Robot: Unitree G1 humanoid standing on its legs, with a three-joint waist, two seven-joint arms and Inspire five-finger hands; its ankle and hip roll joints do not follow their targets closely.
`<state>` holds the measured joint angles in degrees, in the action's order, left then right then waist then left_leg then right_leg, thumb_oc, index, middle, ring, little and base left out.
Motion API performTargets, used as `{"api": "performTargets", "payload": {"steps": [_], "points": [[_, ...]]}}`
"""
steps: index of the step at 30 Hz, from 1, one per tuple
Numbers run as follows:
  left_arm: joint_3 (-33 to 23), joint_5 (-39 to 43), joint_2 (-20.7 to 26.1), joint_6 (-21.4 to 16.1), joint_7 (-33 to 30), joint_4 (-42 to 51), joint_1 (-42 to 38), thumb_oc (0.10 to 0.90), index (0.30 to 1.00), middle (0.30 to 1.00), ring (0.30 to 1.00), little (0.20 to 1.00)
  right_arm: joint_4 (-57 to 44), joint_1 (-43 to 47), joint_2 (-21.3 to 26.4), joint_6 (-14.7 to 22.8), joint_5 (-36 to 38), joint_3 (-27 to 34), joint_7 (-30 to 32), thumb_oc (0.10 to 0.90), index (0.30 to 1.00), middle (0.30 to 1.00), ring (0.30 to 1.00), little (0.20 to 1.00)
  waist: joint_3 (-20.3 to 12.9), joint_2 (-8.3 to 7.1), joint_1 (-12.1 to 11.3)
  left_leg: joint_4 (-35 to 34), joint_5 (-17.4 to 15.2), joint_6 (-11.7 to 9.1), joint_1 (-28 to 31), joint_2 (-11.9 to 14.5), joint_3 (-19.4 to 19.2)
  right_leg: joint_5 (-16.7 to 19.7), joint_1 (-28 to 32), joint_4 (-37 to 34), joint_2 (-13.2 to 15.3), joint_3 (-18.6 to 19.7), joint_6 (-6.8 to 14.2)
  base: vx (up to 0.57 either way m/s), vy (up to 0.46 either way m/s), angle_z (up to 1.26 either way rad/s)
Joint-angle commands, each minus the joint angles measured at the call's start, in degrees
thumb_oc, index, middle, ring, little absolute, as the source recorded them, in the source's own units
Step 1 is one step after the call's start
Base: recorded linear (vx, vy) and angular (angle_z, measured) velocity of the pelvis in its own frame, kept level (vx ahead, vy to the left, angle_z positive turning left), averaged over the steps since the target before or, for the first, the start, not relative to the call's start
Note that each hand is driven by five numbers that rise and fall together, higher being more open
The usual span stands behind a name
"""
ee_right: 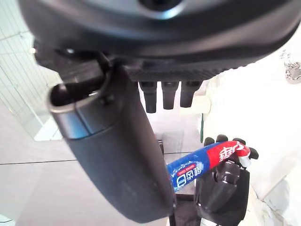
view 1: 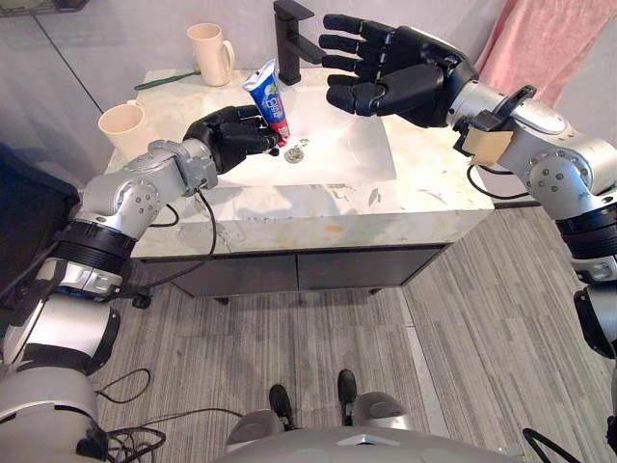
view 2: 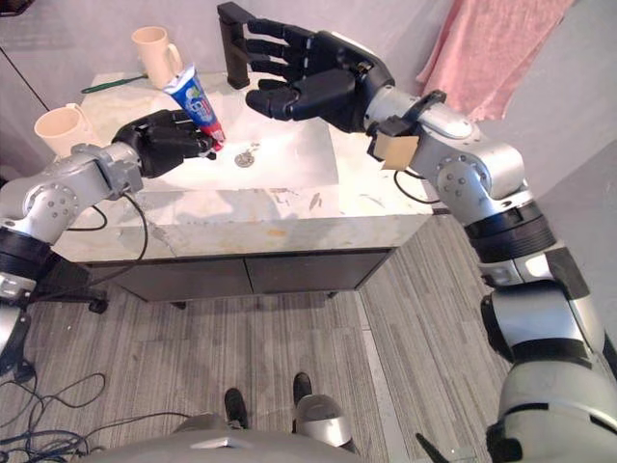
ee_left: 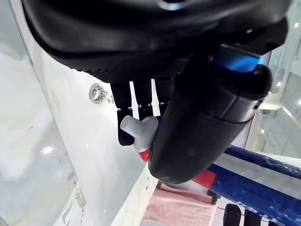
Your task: Organize the bathroom.
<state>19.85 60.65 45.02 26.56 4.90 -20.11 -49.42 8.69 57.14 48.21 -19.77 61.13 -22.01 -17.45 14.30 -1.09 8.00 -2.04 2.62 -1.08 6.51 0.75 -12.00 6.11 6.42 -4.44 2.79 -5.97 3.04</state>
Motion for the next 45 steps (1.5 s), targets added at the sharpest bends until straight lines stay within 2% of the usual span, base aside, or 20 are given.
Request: {"api": "performTargets", "payload": {"steps": [1, 10, 14, 19, 23, 29, 40, 45], "points": [[-2.46, 5.85, 0.85, -7.66, 1.65, -2.46, -9.71, 0.400, 0.300, 0.300, 0.300, 0.300, -0.70, 2.42, -1.25, 4.63, 3.35, 0.64, -1.90, 0.800, 0.900, 0.900, 0.900, 0.900, -10.55, 0.98, -1.65, 4.77, -2.65, -2.92, 0.28, 6.24, -0.64, -5.53, -2.10, -0.11, -0.96, 3.27, 1.23, 0.00, 0.000, 0.00], [-1.80, 7.58, -0.60, -8.10, 1.07, -1.06, -9.29, 0.400, 0.300, 0.300, 0.300, 0.300, -0.17, 3.41, -4.44, 4.79, 3.34, -1.97, -1.09, 0.800, 0.900, 0.900, 0.900, 0.900, -10.60, 0.71, -2.65, 5.31, -2.55, -2.85, 0.04, 6.27, 0.28, -5.65, -1.52, -0.12, -0.92, 3.10, 1.07, 0.00, 0.001, 0.00], [-1.54, 9.74, -2.39, -7.29, -0.21, 1.14, -8.88, 0.400, 0.300, 0.300, 0.300, 0.300, 0.75, 3.56, -7.04, 5.14, 4.06, -2.00, 0.41, 0.800, 0.900, 0.900, 0.900, 0.900, -10.23, 0.68, -3.38, 5.48, -2.86, -2.77, -0.08, 6.17, 0.85, -5.63, -1.30, -0.10, -0.78, 2.71, 1.07, 0.00, 0.001, 0.01], [-1.12, 10.02, -3.59, -6.80, -0.77, 2.00, -8.61, 0.400, 0.300, 0.300, 0.300, 0.300, 1.95, 3.63, -8.04, 5.76, 3.48, -2.10, 0.25, 0.800, 0.900, 0.900, 0.900, 0.900, -10.14, 0.42, -3.84, 5.16, -3.20, -2.64, -0.01, 6.10, 1.13, -5.75, -1.27, 0.15, -0.54, 2.14, 1.17, 0.01, -0.007, 0.07], [-0.90, 12.21, -4.40, -5.22, -1.29, 2.11, -8.33, 0.400, 0.300, 0.300, 0.300, 0.300, 2.29, 4.04, -8.10, 7.41, 2.85, -2.40, 0.31, 0.800, 0.900, 0.900, 0.900, 0.900, -9.87, 0.25, -3.89, 5.38, -3.32, -2.61, -0.01, 6.00, 1.24, -5.61, -1.30, 0.19, -0.56, 2.22, 1.24, 0.01, -0.014, 0.07], [-1.00, 11.77, -5.81, -4.56, -1.41, 2.02, -7.34, 0.400, 0.300, 0.300, 0.300, 0.300, 2.48, 5.16, -8.20, 7.68, 3.02, -2.81, 0.52, 0.800, 0.900, 0.900, 0.900, 0.900, -9.95, 0.22, -3.86, 5.77, -3.29, -2.54, -0.18, 5.90, 1.38, -5.55, -1.31, 0.12, -0.65, 2.58, 1.26, 0.00, -0.002, 0.01], [-0.14, 14.05, -6.93, -0.11, -0.82, 2.15, -6.26, 0.400, 0.300, 0.300, 0.300, 0.300, 3.57, 6.43, -8.78, 8.83, 2.24, -3.66, 1.38, 0.800, 0.900, 0.900, 0.900, 0.900, -9.75, 0.41, -4.12, 6.70, -3.22, -2.52, -0.34, 5.81, 1.76, -5.51, -0.89, 0.22, -0.69, 2.70, 1.20, 0.00, 0.000, 0.00], [0.20, 13.98, -6.93, -0.14, -1.08, 2.54, -5.87, 0.400, 0.300, 0.300, 0.300, 0.300, 4.04, 6.61, -8.26, 9.17, 2.70, -3.75, 1.49, 0.800, 0.900, 0.900, 0.900, 0.900, -9.73, 0.28, -4.23, 6.87, -3.25, -2.50, -0.41, 5.77, 1.91, -5.47, -0.76, 0.14, -0.69, 2.65, 1.21, 0.00, 0.000, 0.00]]}}
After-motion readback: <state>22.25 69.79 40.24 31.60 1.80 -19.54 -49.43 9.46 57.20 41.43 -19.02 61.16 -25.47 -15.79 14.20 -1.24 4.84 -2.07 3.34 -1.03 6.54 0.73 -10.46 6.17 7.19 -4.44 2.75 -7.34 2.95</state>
